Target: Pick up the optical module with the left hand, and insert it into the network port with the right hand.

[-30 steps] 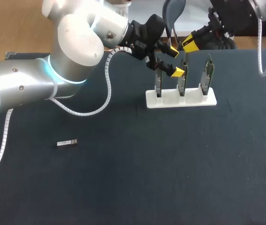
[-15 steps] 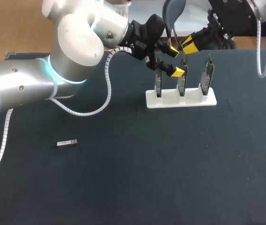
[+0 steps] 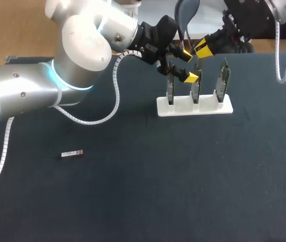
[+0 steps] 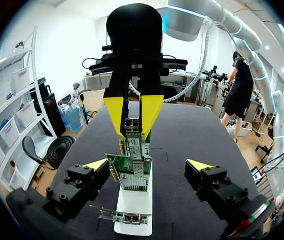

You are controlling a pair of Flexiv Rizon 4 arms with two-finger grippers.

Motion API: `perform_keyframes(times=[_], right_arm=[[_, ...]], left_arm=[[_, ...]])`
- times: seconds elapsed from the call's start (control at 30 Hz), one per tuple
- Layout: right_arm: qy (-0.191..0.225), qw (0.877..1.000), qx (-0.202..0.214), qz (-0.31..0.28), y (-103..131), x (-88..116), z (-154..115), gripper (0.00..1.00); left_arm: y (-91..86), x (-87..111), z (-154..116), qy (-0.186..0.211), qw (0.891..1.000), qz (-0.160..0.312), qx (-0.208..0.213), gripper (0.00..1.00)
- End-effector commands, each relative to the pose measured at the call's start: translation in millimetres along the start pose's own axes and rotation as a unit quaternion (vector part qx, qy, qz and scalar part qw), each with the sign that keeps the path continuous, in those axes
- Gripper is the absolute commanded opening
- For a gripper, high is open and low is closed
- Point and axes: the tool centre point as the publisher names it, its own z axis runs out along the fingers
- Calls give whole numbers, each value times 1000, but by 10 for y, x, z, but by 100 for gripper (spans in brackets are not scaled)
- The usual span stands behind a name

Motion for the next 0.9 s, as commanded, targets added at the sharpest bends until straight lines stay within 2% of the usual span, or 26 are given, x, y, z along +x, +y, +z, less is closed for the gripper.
perform_keyframes(times=[0.03, 0.33, 0.9], right_arm=[[1, 1000, 1, 1, -4, 15, 17, 0], [4, 1000, 1, 5, -9, 48, 26, 0], [0, 1000, 5, -5, -3, -9, -35, 0]], left_arm=[[18, -15, 8, 3, 1000, -1, 2, 100], [18, -15, 8, 3, 1000, -1, 2, 100], [18, -15, 8, 3, 1000, -1, 2, 100]])
